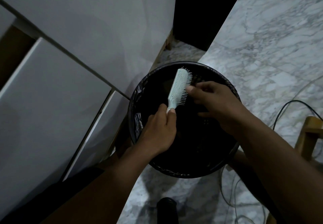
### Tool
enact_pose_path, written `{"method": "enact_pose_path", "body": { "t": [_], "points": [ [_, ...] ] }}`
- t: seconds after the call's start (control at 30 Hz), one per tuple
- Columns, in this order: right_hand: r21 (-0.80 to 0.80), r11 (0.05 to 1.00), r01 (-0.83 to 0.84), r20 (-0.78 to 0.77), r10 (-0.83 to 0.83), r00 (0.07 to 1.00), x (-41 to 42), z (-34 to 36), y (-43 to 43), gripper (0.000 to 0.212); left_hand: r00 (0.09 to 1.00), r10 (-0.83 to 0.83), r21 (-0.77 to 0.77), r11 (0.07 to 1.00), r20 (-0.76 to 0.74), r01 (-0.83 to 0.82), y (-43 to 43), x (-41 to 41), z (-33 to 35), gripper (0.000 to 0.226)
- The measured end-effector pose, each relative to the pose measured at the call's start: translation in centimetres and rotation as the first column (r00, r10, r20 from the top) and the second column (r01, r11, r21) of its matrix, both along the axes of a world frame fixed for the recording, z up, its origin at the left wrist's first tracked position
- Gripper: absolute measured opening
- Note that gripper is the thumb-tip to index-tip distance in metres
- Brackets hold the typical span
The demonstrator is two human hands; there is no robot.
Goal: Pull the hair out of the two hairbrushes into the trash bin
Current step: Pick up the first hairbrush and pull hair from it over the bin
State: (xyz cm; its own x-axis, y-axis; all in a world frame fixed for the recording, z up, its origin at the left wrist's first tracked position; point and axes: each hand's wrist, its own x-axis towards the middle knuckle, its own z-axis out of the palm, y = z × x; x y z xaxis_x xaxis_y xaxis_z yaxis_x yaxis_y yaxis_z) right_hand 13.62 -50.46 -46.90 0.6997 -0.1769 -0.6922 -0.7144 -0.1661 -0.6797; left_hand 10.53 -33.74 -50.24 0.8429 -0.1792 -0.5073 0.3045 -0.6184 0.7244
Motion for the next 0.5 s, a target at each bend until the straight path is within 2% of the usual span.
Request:
{"method": "enact_pose_path", "body": {
  "t": [0.07,0.17,0.27,0.4,0.5],
  "points": [
    [0.153,0.965,0.213,-0.006,-0.214,0.977,0.1,-0.9,0.6,0.053,1.0,-0.018,-0.062,0.998,-0.015,0.017,-0.3,-0.3,0.0,0.028],
    [0.226,0.906,0.358,0.049,-0.378,0.924,-0.3,-2.0,1.6,0.041,0.999,-0.028,-0.117,0.993,-0.042,0.023,-0.7,-0.7,0.2,0.03],
    [0.185,0.899,0.396,0.128,-0.422,0.898,-0.4,-2.3,1.9,0.022,0.999,-0.021,-0.163,0.987,-0.037,0.014,-0.8,-0.8,0.5,0.03],
    [0.097,0.918,0.384,0.247,-0.395,0.884,-0.6,-2.4,1.9,0.026,0.999,-0.013,-0.2,0.98,-0.039,0.005,-0.9,-0.7,0.7,0.031],
    [0.213,0.831,0.514,0.166,-0.549,0.819,-0.5,-2.1,2.5,0.026,0.997,0.031,-0.219,0.975,-0.073,-0.046,-0.9,-0.3,0.9,0.032]
  ]
}}
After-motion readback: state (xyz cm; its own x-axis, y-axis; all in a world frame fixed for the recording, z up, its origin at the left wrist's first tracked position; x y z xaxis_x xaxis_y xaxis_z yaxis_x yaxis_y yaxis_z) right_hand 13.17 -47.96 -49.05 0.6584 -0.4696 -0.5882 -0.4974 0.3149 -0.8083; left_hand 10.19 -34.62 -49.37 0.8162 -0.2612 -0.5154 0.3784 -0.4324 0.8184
